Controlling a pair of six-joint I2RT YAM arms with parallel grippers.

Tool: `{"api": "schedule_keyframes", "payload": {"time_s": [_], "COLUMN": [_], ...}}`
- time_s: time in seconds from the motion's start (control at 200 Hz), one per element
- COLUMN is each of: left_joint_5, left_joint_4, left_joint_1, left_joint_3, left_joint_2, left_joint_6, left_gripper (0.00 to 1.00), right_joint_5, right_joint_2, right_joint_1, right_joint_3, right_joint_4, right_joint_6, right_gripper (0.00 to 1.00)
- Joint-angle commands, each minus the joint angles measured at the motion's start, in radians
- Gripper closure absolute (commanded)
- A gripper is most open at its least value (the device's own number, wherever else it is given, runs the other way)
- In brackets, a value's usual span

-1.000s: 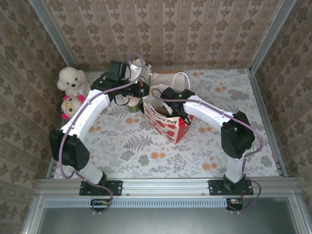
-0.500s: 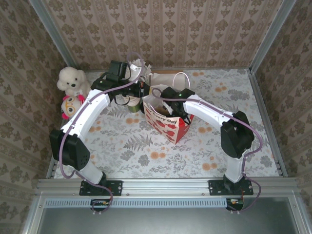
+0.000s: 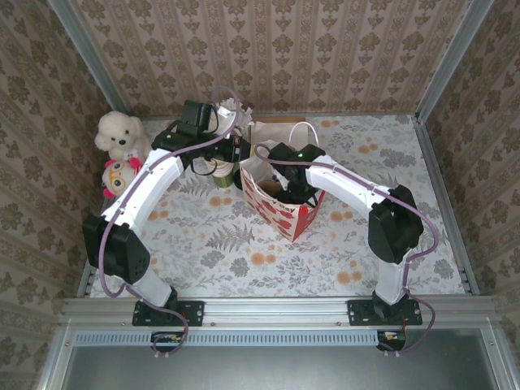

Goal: Pack the takeout coffee

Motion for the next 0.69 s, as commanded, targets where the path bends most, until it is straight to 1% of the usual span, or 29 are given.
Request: {"api": "schedule_keyframes", "payload": {"time_s": [0.0, 0.03, 0.065, 0.285, 0.375, 0.47, 0.505, 0.69], "left_joint_5": [0.033, 0.033, 0.033, 0.03, 0.029, 0.03, 0.028, 0.024], "left_joint_4": [0.036, 0.039, 0.039, 0.043, 0.045, 0.047, 0.047, 0.049], "left_joint_1": [0.006, 0.006, 0.006, 0.005, 0.005, 0.006, 0.005, 0.005], "left_joint_3": [0.024, 0.024, 0.023, 0.014, 0.014, 0.012, 0.009, 0.0], "left_joint_2": [-0.01, -0.013, -0.014, -0.019, -0.022, -0.027, -0.029, -0.035], "left_joint_6": [0.0, 0.0, 0.0, -0.003, -0.006, -0.009, -0.009, -0.015], "left_gripper": [1.0, 1.0, 1.0, 1.0, 1.0, 1.0, 1.0, 1.0], "right_joint_5": [-0.016, -0.018, -0.019, -0.012, -0.008, -0.005, -0.003, 0.002], "right_joint_2": [-0.01, -0.01, -0.009, -0.036, -0.04, -0.045, -0.046, -0.057], "right_joint_1": [-0.006, -0.006, -0.004, -0.005, -0.004, -0.004, -0.004, -0.004], "right_joint_3": [0.04, 0.045, 0.052, 0.063, 0.064, 0.062, 0.063, 0.059], "right_joint_4": [-0.048, -0.051, -0.056, -0.072, -0.078, -0.079, -0.079, -0.074], "right_joint_6": [0.033, 0.034, 0.035, 0.047, 0.05, 0.052, 0.052, 0.053], "right_gripper": [0.3, 0.26, 0.23, 0.16, 0.1, 0.06, 0.0, 0.0]}}
